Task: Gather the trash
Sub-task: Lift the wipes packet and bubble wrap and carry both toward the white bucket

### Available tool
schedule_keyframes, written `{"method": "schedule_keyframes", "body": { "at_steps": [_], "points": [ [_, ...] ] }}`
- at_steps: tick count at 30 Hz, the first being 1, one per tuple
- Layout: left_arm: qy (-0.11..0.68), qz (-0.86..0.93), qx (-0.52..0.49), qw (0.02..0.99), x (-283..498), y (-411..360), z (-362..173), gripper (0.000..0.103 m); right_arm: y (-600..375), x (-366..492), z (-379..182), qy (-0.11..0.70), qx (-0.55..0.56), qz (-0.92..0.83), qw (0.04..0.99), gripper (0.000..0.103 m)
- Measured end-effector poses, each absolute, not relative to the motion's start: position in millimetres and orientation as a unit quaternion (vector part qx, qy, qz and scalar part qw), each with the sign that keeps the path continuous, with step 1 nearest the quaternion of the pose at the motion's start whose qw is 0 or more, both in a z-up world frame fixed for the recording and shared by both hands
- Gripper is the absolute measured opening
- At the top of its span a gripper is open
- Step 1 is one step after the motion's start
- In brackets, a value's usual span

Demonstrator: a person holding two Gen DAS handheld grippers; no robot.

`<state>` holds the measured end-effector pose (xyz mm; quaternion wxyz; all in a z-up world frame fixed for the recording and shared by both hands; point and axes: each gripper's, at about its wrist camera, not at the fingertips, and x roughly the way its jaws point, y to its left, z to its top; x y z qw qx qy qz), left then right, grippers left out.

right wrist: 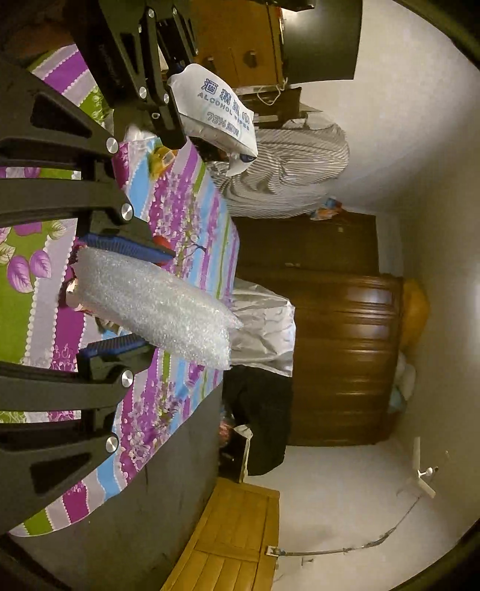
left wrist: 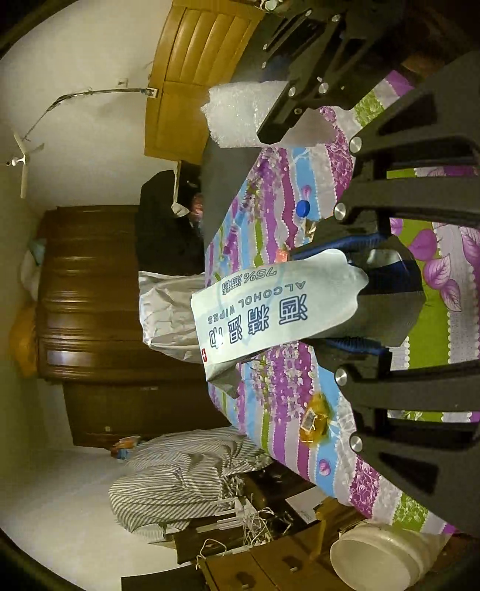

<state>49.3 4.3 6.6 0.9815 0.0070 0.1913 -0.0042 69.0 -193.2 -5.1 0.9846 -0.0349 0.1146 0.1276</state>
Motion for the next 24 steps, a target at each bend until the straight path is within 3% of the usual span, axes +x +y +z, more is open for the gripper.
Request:
{"method": "schedule_keyframes", "body": {
  "at_steps": [24],
  "points": [
    [0.177, 0.022, 0.006, 0.984, 37.7, 18.9, 11.3, 0.036, -191.8, 59.3, 8.3, 0.104, -0.038, 0.141, 0.984, 0.039]
  ]
}}
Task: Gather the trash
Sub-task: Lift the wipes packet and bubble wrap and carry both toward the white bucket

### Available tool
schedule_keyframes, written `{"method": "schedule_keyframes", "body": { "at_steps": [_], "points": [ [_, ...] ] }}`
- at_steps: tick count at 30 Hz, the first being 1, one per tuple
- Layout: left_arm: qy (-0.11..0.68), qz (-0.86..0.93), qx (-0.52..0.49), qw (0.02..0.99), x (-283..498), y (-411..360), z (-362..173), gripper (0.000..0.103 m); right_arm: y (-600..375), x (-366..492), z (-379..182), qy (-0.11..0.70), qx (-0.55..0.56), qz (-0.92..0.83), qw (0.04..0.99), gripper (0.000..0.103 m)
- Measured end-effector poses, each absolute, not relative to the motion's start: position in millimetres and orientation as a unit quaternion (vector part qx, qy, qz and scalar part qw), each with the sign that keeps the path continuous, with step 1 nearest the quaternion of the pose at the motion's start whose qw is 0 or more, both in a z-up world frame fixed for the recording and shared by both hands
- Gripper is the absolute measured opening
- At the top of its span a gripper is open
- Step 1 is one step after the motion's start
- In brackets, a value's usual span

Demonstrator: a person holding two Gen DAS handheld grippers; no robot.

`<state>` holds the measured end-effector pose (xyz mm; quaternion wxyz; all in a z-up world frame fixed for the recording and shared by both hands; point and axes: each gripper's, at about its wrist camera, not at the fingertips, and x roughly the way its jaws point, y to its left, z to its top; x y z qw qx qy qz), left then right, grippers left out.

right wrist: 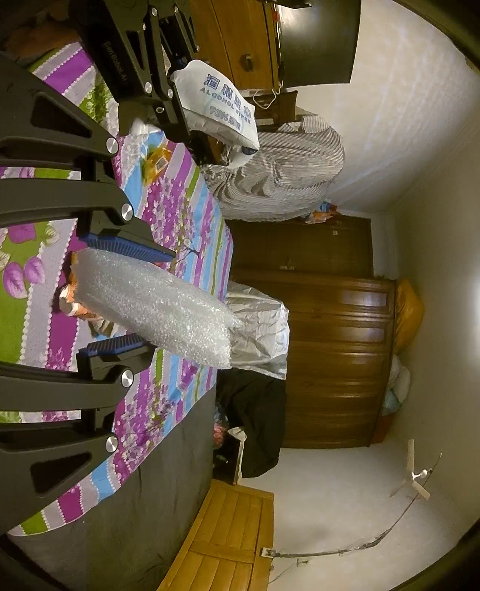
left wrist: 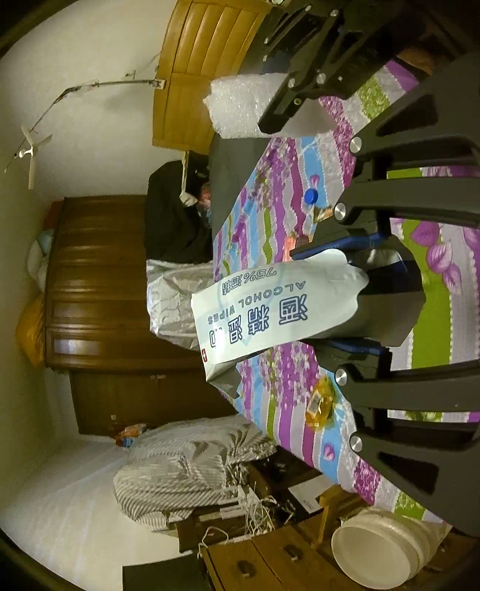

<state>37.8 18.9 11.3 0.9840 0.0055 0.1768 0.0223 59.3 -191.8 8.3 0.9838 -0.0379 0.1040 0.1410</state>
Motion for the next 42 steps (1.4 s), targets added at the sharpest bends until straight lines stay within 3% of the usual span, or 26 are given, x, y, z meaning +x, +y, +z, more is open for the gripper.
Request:
{"method": "schedule_keyframes", "body": {
  "at_steps": [18, 32, 42],
  "points": [
    [0.167, 0.187, -0.039, 0.967, -4.2, 170.1, 33.0, 0.036, -18.2, 81.3, 48.3, 0.105, -0.045, 0.317, 0.941, 0.039],
    [0.172, 0.304, -0.066, 0.935, -45.8, 299.4, 45.5, 0.036, 201.8, 81.9, 72.2, 0.137, -0.074, 0.447, 0.881, 0.039],
    [0.208, 0.346, -0.095, 0.91, -58.9, 377.2, 26.0, 0.036, 352.6, 101.6, 68.9, 0.187, -0.112, 0.505, 0.835, 0.039]
  ]
}}
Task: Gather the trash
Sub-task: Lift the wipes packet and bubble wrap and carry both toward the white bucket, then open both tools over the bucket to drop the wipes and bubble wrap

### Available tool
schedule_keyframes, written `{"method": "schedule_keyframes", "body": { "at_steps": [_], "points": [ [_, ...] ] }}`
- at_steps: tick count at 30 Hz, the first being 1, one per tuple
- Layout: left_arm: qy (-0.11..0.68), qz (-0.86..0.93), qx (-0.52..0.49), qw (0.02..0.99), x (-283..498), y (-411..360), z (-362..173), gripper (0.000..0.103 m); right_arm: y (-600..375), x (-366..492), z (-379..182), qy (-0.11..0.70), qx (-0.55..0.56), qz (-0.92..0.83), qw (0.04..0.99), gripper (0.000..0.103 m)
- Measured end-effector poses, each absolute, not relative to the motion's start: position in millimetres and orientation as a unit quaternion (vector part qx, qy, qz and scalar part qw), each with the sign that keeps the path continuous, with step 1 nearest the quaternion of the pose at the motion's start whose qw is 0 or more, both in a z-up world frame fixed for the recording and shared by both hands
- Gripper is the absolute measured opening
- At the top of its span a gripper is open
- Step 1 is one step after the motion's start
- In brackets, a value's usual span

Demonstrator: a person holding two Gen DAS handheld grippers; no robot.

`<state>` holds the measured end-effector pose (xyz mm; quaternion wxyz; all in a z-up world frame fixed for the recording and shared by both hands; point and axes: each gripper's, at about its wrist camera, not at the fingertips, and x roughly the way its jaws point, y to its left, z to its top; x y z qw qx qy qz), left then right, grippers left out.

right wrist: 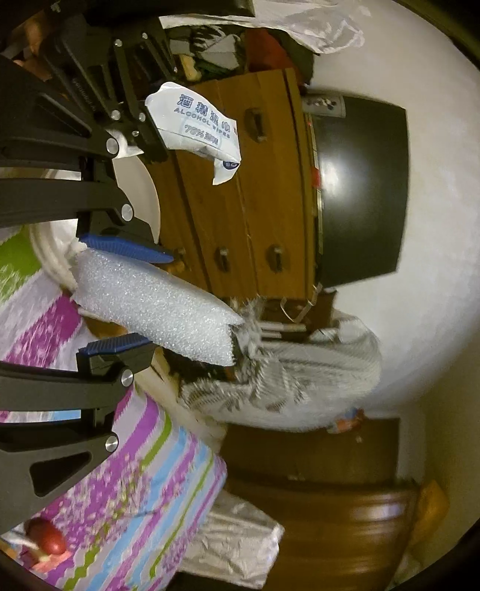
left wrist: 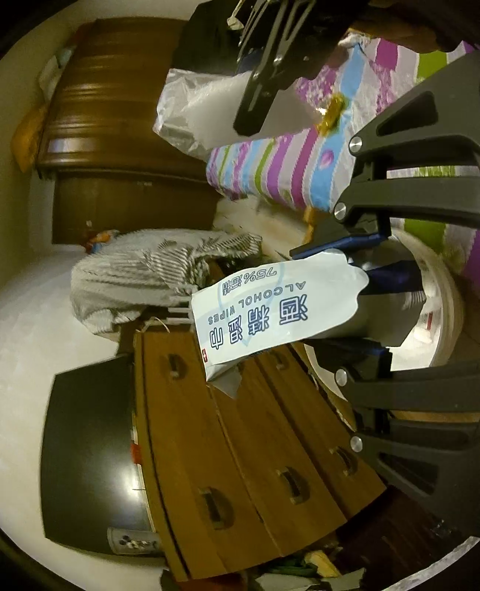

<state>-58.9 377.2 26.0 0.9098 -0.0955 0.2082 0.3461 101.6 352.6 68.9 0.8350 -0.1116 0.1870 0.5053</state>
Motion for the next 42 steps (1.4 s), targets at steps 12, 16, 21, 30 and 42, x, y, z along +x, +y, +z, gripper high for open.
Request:
{"method": "schedule_keyframes", "body": {
  "at_steps": [12, 16, 21, 30, 42],
  "points": [
    [0.307, 0.337, -0.151, 0.877, -51.7, 456.1, -26.6, 0.036, 475.1, 146.5, -7.4, 0.34, -0.181, 0.544, 0.745, 0.039],
    [0.343, 0.317, -0.172, 0.867, -42.7, 473.4, -44.6, 0.037, 501.5, 160.0, -30.8, 0.377, -0.197, 0.546, 0.721, 0.039],
    [0.363, 0.314, -0.182, 0.858, -38.3, 487.4, -61.2, 0.037, 512.6, 164.4, -46.3, 0.386, -0.207, 0.547, 0.714, 0.037],
    [0.38, 0.317, -0.185, 0.849, -34.4, 498.0, -75.8, 0.063, 503.9, 163.2, -51.4, 0.378, -0.209, 0.542, 0.721, 0.03],
    [0.379, 0.328, -0.199, 0.842, -42.2, 503.5, -80.6, 0.08, 464.9, 170.8, -43.9, 0.373, -0.181, 0.537, 0.735, 0.03]
  ]
}}
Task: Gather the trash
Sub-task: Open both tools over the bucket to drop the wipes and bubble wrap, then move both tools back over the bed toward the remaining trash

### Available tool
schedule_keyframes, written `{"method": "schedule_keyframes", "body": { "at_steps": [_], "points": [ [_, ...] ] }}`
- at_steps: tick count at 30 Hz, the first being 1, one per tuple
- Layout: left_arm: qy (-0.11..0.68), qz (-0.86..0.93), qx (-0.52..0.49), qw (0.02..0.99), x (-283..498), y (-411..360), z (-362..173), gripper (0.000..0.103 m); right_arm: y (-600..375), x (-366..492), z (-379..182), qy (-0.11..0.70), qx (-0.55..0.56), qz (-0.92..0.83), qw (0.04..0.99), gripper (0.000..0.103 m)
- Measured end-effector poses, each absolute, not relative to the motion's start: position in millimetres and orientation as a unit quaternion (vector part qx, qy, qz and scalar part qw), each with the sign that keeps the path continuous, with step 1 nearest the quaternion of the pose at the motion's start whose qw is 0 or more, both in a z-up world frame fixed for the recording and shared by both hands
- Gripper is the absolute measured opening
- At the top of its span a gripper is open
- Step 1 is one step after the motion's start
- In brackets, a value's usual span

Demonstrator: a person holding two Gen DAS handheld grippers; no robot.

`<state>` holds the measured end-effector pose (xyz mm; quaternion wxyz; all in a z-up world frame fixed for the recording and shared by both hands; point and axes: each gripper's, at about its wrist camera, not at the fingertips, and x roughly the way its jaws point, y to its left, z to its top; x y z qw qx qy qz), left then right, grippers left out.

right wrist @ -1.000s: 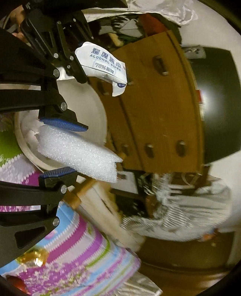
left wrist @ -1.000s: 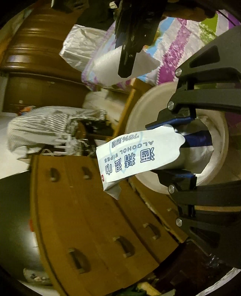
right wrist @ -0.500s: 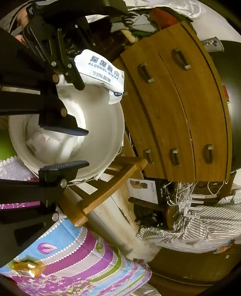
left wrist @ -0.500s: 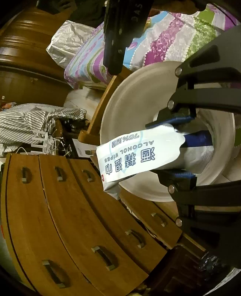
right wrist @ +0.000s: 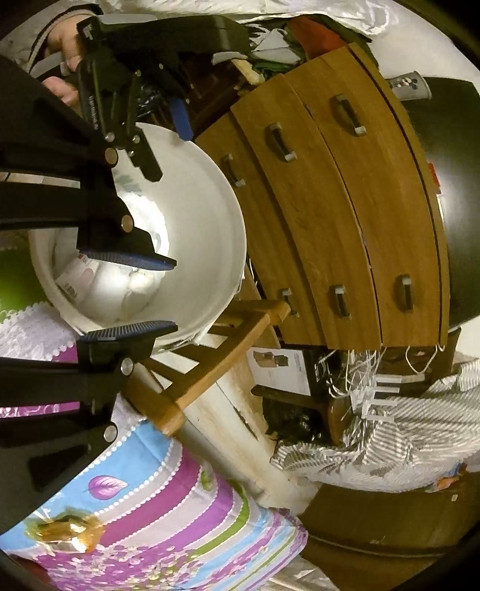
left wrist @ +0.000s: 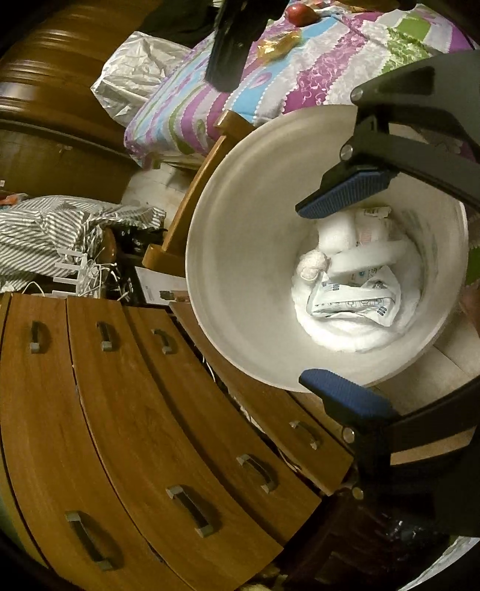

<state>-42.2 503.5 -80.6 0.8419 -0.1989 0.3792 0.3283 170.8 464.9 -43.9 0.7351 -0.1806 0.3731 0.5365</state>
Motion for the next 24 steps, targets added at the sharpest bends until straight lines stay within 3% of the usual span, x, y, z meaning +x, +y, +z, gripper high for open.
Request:
{"method": "schedule_keyframes", "body": {
  "at_steps": [5, 10, 24],
  "points": [
    [0.37, 0.324, -0.193, 0.849, -45.7, 488.0, -71.2, 0.08, 410.2, 169.9, -36.1, 0.364, -0.143, 0.534, 0.75, 0.031],
    [0.359, 0.287, -0.188, 0.868, -36.4, 447.4, -62.9, 0.08, 311.5, 166.5, -35.9, 0.346, -0.101, 0.506, 0.784, 0.038],
    [0.436, 0.037, -0.13, 0.89, 104.4, 214.2, -95.7, 0.08, -18.7, 179.2, -85.2, 0.377, 0.035, 0.34, 0.861, 0.049]
  ]
}}
